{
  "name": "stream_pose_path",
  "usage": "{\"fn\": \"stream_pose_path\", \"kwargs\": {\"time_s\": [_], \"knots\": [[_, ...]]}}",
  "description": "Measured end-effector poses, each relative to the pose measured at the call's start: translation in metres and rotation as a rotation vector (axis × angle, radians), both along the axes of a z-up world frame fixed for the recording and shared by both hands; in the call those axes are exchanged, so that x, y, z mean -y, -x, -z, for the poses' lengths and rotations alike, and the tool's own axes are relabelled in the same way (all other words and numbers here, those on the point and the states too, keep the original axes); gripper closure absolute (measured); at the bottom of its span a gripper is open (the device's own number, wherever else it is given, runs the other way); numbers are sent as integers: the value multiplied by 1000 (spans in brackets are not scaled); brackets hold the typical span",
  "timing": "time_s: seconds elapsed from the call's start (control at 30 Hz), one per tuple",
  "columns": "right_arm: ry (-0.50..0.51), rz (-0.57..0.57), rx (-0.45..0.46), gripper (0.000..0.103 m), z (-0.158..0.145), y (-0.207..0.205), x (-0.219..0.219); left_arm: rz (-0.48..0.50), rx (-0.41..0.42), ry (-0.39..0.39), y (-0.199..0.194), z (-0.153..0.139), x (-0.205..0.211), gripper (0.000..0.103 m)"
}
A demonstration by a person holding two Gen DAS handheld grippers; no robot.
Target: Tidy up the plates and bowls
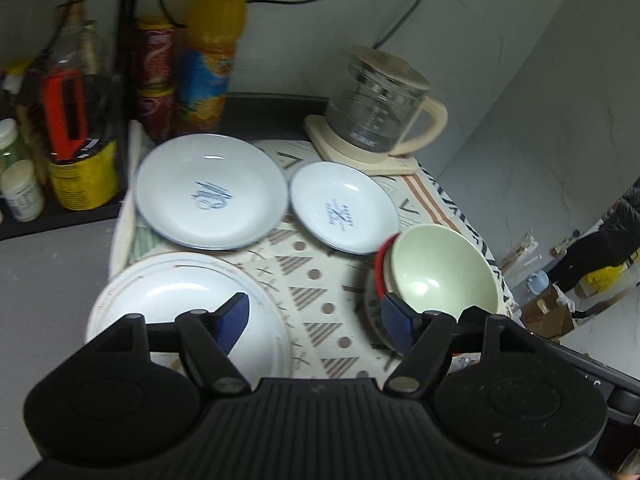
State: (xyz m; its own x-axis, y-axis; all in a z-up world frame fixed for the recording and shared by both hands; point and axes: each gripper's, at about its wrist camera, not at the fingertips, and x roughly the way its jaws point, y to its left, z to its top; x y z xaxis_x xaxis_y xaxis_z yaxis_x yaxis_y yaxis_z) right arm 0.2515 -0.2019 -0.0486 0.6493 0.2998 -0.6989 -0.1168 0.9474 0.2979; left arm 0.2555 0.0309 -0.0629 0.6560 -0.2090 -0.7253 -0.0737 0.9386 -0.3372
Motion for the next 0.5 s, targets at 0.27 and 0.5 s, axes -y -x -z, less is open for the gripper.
{"fn": "stream_pose_path", "kwargs": {"time_s": [0.27, 0.5], "knots": [[18, -84, -1, 7, -3, -7, -47, -69, 13, -7, 9, -2, -41, 32], [22, -131, -5, 8, 2, -22, -74, -118, 20, -1, 0, 4, -68, 32]]}}
